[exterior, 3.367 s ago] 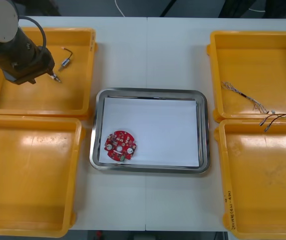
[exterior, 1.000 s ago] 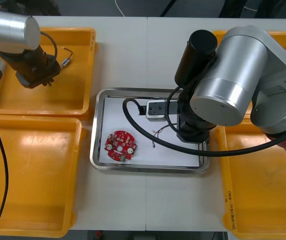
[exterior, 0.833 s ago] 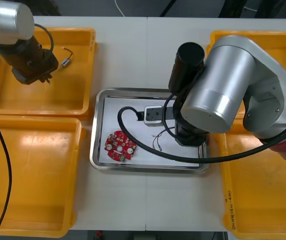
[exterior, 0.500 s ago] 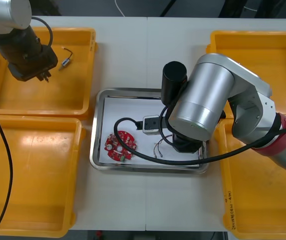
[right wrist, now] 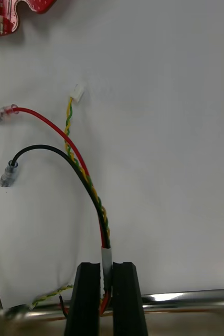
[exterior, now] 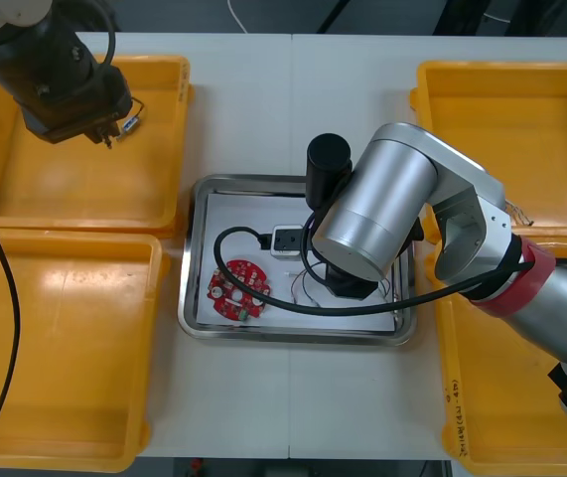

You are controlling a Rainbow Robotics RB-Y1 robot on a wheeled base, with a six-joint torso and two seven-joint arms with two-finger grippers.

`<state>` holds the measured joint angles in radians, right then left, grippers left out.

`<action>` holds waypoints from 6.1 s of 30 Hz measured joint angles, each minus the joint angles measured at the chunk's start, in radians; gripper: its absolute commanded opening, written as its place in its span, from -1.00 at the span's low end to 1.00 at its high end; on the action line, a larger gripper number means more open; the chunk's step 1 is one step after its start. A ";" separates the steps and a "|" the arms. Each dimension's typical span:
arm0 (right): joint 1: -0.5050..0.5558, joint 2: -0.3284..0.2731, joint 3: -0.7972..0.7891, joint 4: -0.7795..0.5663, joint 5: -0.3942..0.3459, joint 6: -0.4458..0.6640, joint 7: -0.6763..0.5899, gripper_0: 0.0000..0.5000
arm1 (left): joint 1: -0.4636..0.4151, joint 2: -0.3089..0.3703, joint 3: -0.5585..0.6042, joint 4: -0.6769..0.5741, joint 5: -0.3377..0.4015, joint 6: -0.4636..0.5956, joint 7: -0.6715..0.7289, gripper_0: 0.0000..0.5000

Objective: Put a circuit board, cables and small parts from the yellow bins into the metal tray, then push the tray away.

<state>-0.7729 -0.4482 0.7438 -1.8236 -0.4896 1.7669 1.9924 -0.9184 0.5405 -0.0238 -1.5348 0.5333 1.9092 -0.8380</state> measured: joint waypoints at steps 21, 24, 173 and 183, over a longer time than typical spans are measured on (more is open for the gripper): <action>0.002 0.001 -0.067 -0.048 0.003 0.138 0.000 1.00 | 0.094 0.000 -0.020 -0.260 0.126 0.003 0.000 -1.00; 0.004 0.001 -0.125 -0.097 0.003 0.146 0.000 1.00 | 0.094 0.000 -0.026 -0.261 0.126 0.003 0.000 -1.00; -0.010 -0.102 -0.830 0.655 0.020 -0.302 0.295 1.00 | 0.060 -0.004 -0.064 -0.008 0.033 -0.242 -0.561 1.00; -0.001 -0.086 -0.819 0.683 0.020 -0.302 0.295 1.00 | 0.030 -0.001 -0.054 0.129 0.064 -0.331 -0.890 1.00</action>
<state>-0.7741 -0.5343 -0.0748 -1.1411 -0.4700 1.4648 2.2876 -0.8881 0.5399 -0.0774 -1.4060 0.5968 1.5777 -1.7285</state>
